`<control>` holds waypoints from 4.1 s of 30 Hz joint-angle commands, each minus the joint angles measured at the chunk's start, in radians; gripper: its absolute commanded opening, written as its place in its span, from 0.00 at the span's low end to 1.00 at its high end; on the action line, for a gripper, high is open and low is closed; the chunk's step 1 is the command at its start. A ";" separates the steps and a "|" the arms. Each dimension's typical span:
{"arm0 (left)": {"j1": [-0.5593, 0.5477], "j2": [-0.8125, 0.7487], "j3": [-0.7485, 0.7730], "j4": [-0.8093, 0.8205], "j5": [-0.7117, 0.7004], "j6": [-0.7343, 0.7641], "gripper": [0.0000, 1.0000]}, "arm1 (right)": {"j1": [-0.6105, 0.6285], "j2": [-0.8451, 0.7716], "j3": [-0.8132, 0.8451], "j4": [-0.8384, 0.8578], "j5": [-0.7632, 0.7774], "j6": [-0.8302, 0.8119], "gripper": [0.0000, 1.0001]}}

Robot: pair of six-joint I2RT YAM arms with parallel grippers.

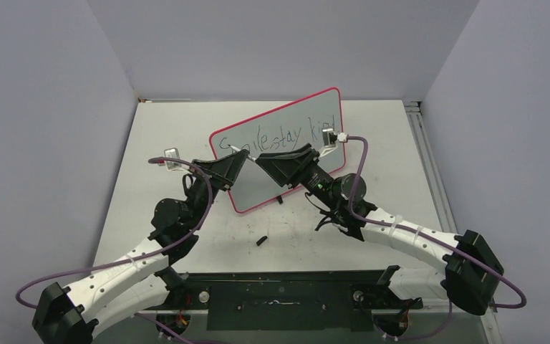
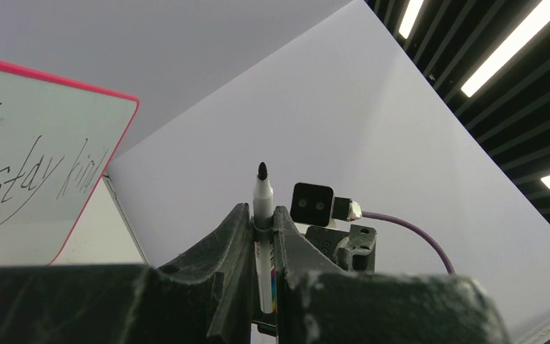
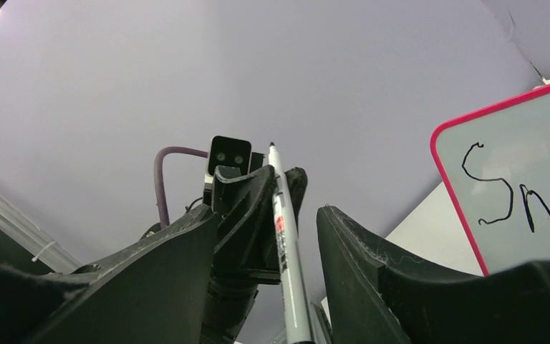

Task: Write a sentence on the whiteboard
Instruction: Close the whiteboard marker at the center of the board.

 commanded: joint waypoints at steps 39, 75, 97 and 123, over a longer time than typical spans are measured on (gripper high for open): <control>0.000 -0.054 0.057 -0.237 0.045 0.157 0.68 | 0.012 -0.110 0.020 -0.214 0.095 -0.184 0.05; -0.303 0.325 0.088 -0.993 0.015 0.597 0.53 | 0.003 -0.438 0.226 -1.386 0.379 -0.634 0.05; -0.299 0.566 0.171 -1.033 0.007 0.636 0.33 | 0.004 -0.455 0.194 -1.369 0.387 -0.639 0.05; -0.340 0.467 0.225 -1.097 -0.073 0.654 0.00 | 0.003 -0.413 0.266 -1.438 0.419 -0.654 0.05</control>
